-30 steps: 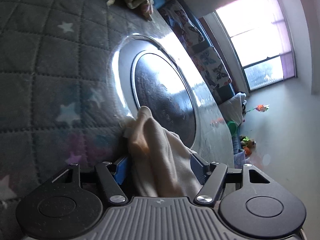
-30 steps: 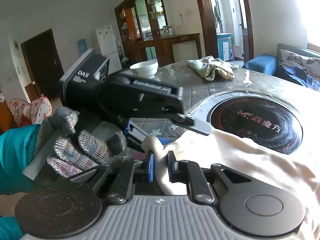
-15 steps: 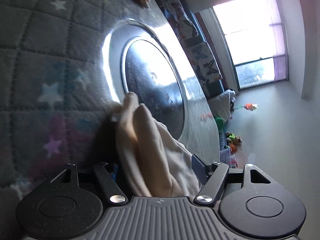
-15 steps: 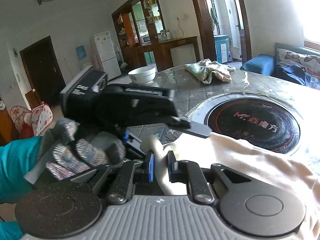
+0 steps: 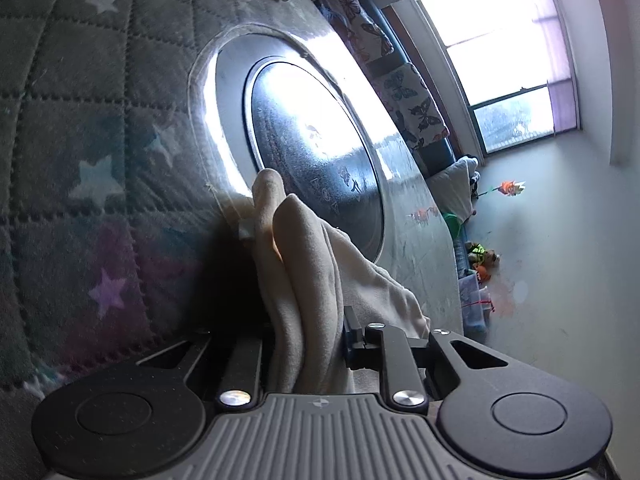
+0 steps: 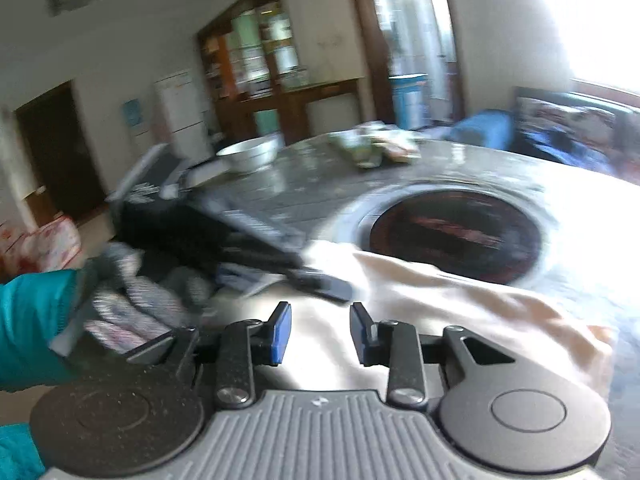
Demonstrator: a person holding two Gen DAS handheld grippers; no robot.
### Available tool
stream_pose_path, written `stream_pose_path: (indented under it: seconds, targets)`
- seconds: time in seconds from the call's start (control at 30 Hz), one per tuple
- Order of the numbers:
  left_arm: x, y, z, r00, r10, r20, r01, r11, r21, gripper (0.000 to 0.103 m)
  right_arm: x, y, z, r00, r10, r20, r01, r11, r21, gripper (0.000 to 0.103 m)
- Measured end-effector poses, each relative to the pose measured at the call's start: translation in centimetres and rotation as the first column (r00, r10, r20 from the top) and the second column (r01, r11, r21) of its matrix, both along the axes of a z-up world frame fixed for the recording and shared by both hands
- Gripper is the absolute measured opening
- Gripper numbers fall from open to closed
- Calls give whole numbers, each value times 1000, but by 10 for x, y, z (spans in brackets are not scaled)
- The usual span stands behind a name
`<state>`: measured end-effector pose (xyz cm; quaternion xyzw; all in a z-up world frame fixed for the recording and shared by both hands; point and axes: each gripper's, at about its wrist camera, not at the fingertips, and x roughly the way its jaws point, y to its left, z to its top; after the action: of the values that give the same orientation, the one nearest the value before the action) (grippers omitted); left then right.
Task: Fold clothes
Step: 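Lift the bundle edge with both grippers and fold it over the rest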
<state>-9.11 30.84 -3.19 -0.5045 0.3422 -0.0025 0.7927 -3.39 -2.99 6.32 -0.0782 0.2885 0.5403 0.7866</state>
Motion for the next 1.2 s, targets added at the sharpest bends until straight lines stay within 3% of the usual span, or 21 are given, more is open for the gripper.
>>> stream_pose_path:
  seconds: [0.1, 0.2, 0.37, 0.6, 0.67, 0.7, 0.8, 0.93, 1.2]
  targets:
    - [0, -4, 3, 1000, -6, -1, 6, 1000, 25, 21, 26, -27, -5, 989, -151, -5, 151, 988, -16, 34]
    - [2, -7, 6, 1000, -10, -5, 10, 999, 44, 21, 55, -52, -12, 955, -295, -18, 294, 955, -34, 34]
    - [6, -10, 10, 1000, -12, -13, 13, 997, 71, 21, 91, -74, -34, 908, -416, -54, 414, 909, -55, 41]
    - [7, -16, 15, 1000, -13, -23, 16, 995, 100, 21, 112, -77, -57, 888, -433, -157, 434, 900, -31, 42]
    - [8, -19, 17, 1000, -16, -26, 19, 993, 116, 21, 111, -75, -59, 892, -418, -173, 422, 907, -20, 37]
    - [9, -20, 19, 999, -17, -29, 21, 992, 128, 21, 110, -73, -59, 893, -411, -183, 415, 910, -17, 26]
    - [10, -26, 26, 999, -24, -30, 28, 986, 163, 21, 102, -68, -57, 896, -408, -173, 413, 910, -7, 12]
    - [17, -37, 45, 998, -56, 1, 54, 974, 219, 19, 97, -73, -47, 893, -417, -172, 428, 903, 34, 10]
    - [62, -78, 75, 984, -173, 46, 153, 945, 290, 17, 91, -101, -11, 875, -478, -79, 483, 871, 91, 10]
